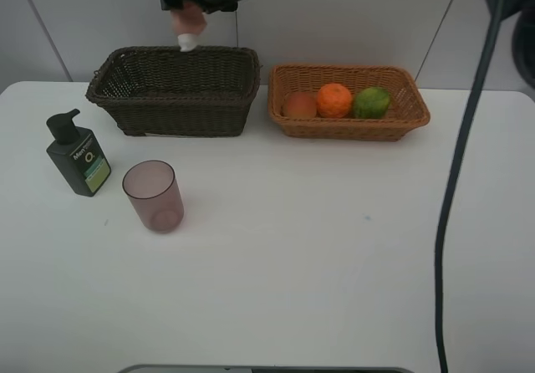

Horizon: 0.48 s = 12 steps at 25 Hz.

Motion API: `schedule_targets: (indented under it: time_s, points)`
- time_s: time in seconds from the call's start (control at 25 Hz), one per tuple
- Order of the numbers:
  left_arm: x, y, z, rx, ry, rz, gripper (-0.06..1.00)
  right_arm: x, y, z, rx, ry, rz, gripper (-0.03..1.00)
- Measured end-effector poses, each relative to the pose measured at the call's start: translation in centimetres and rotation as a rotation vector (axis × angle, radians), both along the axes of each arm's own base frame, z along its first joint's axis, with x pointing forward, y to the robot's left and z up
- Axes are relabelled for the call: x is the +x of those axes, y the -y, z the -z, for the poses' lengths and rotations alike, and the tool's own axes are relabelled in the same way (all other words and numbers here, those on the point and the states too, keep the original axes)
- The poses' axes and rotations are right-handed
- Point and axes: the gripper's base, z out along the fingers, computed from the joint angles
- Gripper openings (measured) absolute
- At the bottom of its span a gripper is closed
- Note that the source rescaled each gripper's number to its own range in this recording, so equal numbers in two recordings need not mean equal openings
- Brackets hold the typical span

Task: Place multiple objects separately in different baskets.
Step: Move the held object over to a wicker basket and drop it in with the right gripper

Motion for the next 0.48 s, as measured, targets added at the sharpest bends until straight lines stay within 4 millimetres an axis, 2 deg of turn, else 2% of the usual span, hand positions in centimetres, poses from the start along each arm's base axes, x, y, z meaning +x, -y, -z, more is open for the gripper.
schedule_targets:
  time_s: [0.48]
  points:
    - [0.0,0.0,0.0,0.0,0.0,0.0,1.0,2.9,-0.8,7.4,-0.058,0.081,-0.027,0.0]
